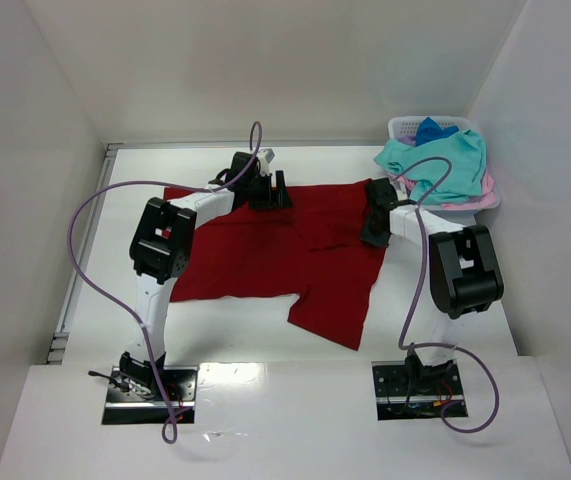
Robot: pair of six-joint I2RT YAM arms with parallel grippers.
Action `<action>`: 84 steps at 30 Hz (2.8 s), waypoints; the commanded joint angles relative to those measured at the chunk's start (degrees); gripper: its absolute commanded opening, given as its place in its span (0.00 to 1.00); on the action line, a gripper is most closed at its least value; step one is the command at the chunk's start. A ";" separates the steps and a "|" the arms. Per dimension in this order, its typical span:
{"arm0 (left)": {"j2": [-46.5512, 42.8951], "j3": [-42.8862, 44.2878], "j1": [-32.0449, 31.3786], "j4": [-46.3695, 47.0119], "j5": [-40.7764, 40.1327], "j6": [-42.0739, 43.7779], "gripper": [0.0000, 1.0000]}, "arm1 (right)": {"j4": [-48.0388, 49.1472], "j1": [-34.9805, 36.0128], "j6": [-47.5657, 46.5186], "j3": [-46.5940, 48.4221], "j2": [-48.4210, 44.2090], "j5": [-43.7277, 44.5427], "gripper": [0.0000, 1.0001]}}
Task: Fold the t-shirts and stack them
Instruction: Fold the flattened tshirt in 1/3 of the way
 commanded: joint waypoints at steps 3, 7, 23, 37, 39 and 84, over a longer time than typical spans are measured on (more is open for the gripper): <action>2.96 -0.22 0.52 -2.57 -1.11 0.77 0.84 | -0.27 -1.62 -2.51 9.17 -2.76 1.41 0.34; 2.43 -0.74 0.52 -2.57 -1.63 1.29 0.84 | 0.34 -1.62 -3.56 15.59 0.57 0.88 0.46; 2.43 -0.74 1.04 -2.57 -1.63 1.29 0.84 | 1.49 -1.62 -5.15 23.95 14.65 3.25 0.49; 2.43 -0.74 1.04 -3.09 -1.63 1.29 0.84 | 3.16 -1.62 -6.20 24.57 18.61 5.63 0.00; 2.43 -0.74 1.04 -3.62 -1.63 1.29 0.84 | 3.16 -1.62 -6.20 24.57 18.61 6.24 0.00; -19.01 -10.23 20.73 -10.57 -11.92 6.48 0.98 | 16.08 -2.94 -8.93 28.96 16.48 -12.40 0.58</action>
